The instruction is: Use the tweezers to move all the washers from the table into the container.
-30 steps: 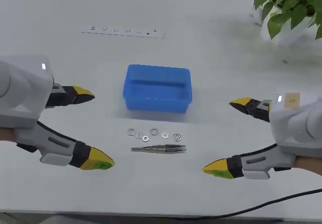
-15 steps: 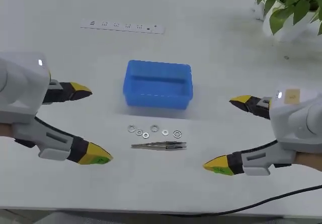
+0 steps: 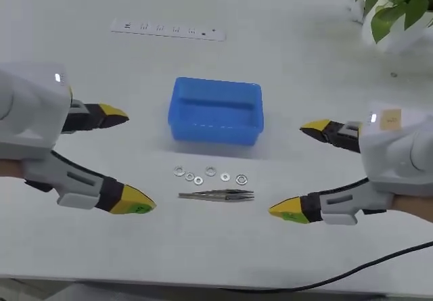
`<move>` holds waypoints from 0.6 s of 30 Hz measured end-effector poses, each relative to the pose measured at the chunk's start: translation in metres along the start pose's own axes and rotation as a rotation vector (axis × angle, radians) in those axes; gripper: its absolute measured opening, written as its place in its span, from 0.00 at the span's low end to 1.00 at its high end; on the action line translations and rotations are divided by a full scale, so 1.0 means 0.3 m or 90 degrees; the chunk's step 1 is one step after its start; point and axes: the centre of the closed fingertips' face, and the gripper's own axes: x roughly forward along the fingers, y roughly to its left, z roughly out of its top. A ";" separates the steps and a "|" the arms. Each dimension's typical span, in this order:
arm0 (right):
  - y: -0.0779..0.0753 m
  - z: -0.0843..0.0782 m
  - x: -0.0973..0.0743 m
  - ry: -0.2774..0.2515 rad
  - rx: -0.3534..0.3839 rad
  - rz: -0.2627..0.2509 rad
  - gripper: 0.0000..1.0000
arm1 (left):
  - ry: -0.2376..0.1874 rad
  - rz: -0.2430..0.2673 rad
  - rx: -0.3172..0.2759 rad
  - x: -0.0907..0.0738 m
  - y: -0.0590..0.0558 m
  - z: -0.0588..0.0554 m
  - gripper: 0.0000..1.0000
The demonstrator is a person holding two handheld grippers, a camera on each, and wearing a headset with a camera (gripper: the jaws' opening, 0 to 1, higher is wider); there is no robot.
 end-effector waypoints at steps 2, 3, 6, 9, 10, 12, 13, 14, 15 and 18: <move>0.000 0.001 0.005 -0.001 -0.001 0.004 0.85 | 0.006 -0.011 -0.006 0.006 -0.005 -0.007 0.92; 0.000 -0.001 0.009 0.000 -0.004 0.007 0.84 | 0.010 -0.017 -0.011 0.012 -0.008 -0.012 0.92; -0.004 -0.005 0.025 0.002 -0.003 0.012 0.82 | 0.025 -0.021 -0.007 0.022 -0.007 -0.025 0.91; -0.002 -0.009 0.041 0.008 -0.005 0.022 0.79 | 0.023 -0.024 -0.007 0.027 -0.005 -0.019 0.90; -0.002 -0.009 0.045 0.010 -0.007 0.023 0.77 | 0.021 -0.025 -0.007 0.028 -0.004 -0.017 0.90; 0.006 -0.005 0.056 0.012 -0.013 0.031 0.74 | 0.023 -0.029 -0.005 0.037 -0.004 -0.018 0.89; 0.009 -0.003 0.059 0.011 -0.015 0.035 0.72 | 0.028 -0.032 -0.006 0.042 -0.006 -0.025 0.88; 0.012 -0.002 0.063 0.011 -0.017 0.039 0.70 | 0.039 -0.036 -0.011 0.047 -0.008 -0.039 0.88; 0.015 -0.001 0.066 0.013 -0.021 0.042 0.69 | 0.050 -0.039 -0.014 0.051 -0.010 -0.052 0.88; 0.024 -0.005 0.077 0.020 -0.031 0.053 0.65 | 0.072 -0.043 -0.003 0.068 -0.015 -0.079 0.82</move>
